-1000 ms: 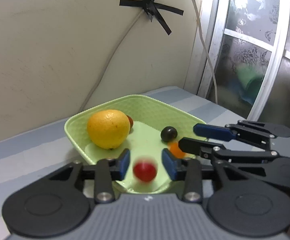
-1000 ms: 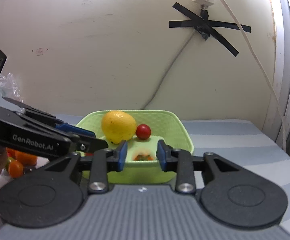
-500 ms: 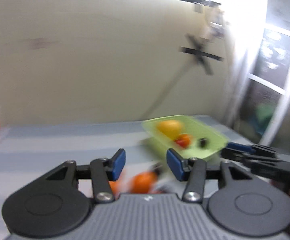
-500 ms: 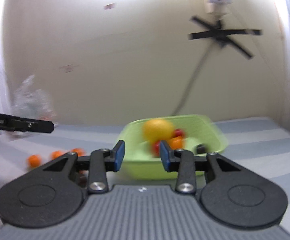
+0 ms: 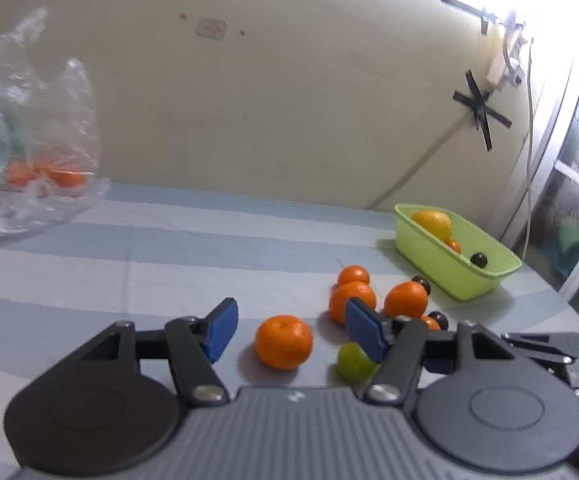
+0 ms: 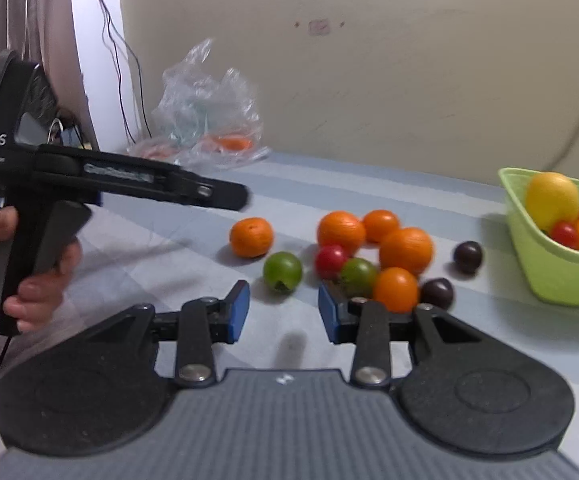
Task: Organize fruits
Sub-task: 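Grasp a mandarin orange with the left gripper while the right gripper grasps a green tomato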
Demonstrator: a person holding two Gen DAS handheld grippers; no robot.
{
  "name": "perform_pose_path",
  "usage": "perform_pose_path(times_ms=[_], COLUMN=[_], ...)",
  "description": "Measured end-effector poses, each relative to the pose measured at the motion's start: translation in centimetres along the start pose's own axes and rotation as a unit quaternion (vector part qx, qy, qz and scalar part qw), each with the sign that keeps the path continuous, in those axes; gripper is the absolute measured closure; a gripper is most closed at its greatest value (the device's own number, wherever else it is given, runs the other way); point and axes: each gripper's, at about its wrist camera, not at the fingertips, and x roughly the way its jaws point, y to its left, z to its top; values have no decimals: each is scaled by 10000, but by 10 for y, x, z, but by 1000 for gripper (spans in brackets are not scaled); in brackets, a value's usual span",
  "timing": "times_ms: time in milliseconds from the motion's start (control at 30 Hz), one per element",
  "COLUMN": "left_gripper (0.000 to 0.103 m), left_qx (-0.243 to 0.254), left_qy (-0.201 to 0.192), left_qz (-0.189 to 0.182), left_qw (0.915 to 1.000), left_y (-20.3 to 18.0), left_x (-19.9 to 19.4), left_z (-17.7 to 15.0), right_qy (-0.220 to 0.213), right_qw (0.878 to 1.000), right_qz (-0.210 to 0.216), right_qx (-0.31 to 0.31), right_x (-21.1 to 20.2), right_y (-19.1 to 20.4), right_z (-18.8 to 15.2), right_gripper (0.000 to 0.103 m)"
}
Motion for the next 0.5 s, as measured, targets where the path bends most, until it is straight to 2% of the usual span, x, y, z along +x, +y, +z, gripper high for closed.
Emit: perform_pose_path(times_ms=[167, 400, 433, 500], left_gripper=[42, 44, 47, 61], left_qx=[247, 107, 104, 106], left_qy=[90, 226, 246, 293], left_qz=[38, 197, 205, 138], left_qw=[9996, 9995, 9994, 9994], left_y=[-9, 1, 1, 0], left_x=[15, 24, 25, 27], left_z=[-6, -10, -11, -11], right_qy=[162, 340, 335, 336], right_qw=[9998, 9992, 9993, 9993], right_qz=[-25, -4, 2, -11], right_qx=[-129, -189, -188, -190], right_x=[25, 33, 34, 35], right_y=[5, 6, 6, 6], right_z=[8, 3, 3, 3], right_gripper=[62, 62, 62, 67])
